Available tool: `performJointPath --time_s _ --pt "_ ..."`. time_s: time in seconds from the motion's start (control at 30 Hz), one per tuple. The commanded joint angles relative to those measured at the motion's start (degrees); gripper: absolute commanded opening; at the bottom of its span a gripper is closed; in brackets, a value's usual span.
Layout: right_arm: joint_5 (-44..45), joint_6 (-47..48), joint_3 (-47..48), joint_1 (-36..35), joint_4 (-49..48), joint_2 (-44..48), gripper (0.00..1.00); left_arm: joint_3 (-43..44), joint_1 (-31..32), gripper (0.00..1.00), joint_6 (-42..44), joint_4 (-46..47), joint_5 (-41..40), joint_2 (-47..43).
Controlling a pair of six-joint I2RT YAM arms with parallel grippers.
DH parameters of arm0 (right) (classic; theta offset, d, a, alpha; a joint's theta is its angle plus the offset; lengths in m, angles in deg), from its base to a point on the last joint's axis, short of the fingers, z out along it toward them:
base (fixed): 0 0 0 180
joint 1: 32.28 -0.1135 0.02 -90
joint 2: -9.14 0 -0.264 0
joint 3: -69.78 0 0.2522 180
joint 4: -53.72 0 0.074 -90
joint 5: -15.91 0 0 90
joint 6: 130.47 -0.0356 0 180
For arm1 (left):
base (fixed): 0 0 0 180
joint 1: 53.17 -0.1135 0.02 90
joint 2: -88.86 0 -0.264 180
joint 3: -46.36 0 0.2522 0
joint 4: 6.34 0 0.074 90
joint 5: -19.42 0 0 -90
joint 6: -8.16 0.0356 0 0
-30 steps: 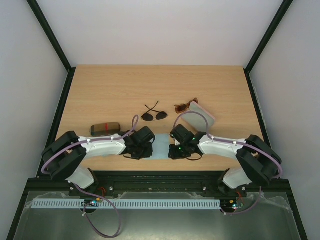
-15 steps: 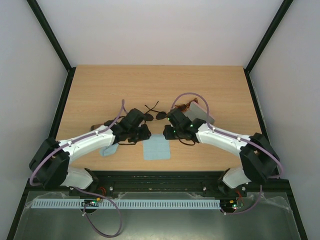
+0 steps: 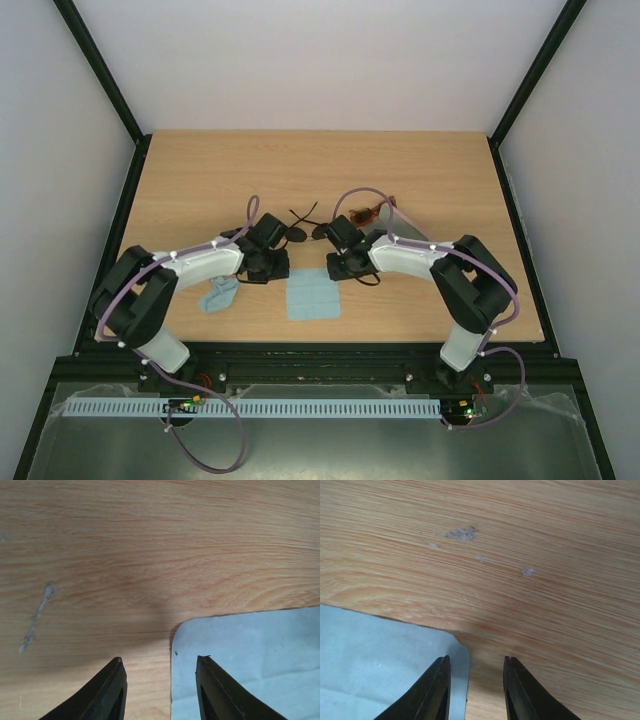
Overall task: Organize the sunglasses
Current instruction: Fold the glasses cleaning cloth at the center of the board.
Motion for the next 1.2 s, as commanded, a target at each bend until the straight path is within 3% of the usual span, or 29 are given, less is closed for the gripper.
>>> performJointPath --time_s 0.0,0.3,0.67,1.17 --pt "1.3 1.5 1.7 0.3 0.2 -1.6 0.28 2.9 -0.4 0.40 3.1 -0.9 -0.4 3.1" --pt "2.2 1.9 2.1 0.3 0.3 -4.1 0.17 3.4 -0.4 0.33 2.6 -1.2 -0.6 5.4" --pt "0.1 2.1 2.8 0.3 0.2 -5.5 0.16 4.5 -0.1 0.22 3.7 -1.7 -0.5 9.1" --pt "-1.7 2.4 2.5 0.3 0.3 -5.3 0.16 7.0 2.7 0.18 5.4 -3.5 -0.4 11.7"
